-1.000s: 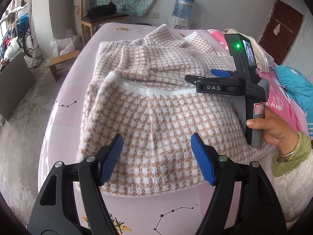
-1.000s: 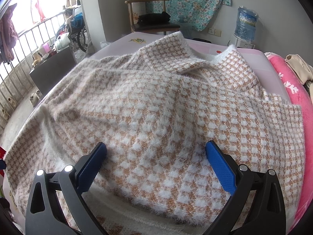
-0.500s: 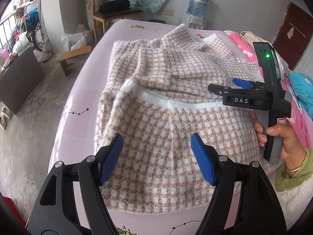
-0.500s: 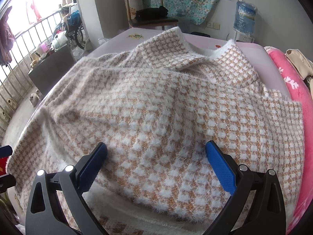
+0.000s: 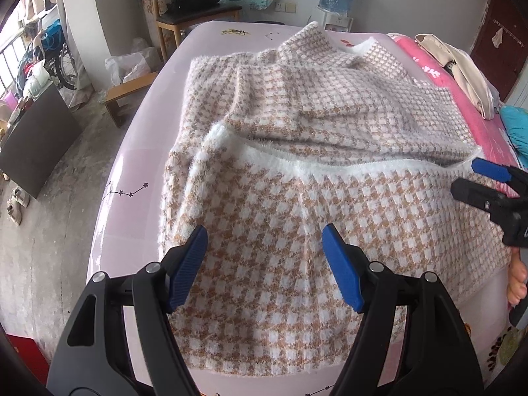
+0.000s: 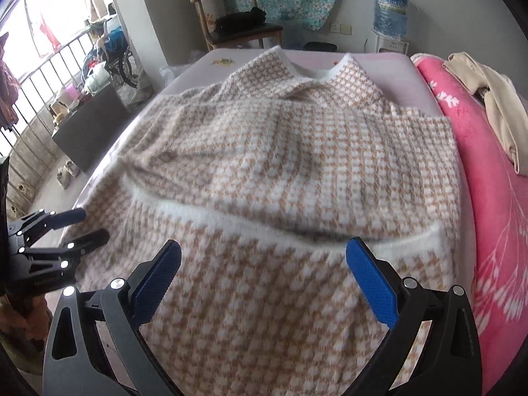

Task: Fold large clothes
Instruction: 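Move both open grippers across the coat toward its collar end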

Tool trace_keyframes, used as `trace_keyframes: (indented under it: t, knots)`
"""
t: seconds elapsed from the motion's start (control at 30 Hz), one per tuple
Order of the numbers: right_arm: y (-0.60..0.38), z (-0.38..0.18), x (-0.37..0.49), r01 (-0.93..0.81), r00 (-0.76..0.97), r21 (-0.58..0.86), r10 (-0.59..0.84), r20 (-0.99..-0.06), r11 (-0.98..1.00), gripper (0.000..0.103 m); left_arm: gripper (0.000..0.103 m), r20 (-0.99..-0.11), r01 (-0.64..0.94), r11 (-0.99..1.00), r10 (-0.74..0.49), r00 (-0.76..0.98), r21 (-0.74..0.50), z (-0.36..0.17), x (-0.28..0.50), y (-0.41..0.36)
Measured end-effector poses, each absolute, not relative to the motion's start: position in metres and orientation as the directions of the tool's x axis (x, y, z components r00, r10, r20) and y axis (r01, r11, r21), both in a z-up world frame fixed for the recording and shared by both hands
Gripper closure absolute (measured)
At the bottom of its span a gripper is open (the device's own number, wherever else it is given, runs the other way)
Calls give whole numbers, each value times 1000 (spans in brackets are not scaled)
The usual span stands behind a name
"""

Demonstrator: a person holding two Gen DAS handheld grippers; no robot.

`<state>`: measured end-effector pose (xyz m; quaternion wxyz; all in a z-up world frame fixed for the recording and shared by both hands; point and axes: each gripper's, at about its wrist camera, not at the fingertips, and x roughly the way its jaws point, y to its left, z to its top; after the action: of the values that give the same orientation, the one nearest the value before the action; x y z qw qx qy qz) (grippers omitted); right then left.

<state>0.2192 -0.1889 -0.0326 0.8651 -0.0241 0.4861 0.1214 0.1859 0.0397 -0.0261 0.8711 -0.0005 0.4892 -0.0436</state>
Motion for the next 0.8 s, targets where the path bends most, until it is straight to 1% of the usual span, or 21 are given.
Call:
trace_keyframes:
  t: [0.13, 0.2, 0.33, 0.6, 0.8]
  knots:
    - [-191, -54, 212, -209, 449, 30, 123, -885, 978, 5, 35, -857, 81, 996, -76, 509, -41, -29, 186, 37]
    - [-193, -66, 214, -187, 408, 48, 121, -905, 981, 5, 35, -859, 83, 996, -78, 507, -41, -30, 187, 36]
    - [-199, -70, 213, -140, 408, 103, 152, -900, 985, 5, 35, -858, 83, 995, -85, 507, -50, -29, 187, 34]
    - [-205, -72, 205, -130, 451, 146, 190, -872, 981, 5, 35, -858, 79, 995, -91, 505, -59, -28, 185, 35]
    - [-208, -72, 200, -132, 461, 152, 197, -865, 979, 5, 35, -856, 75, 996, -80, 511, -49, -26, 183, 36]
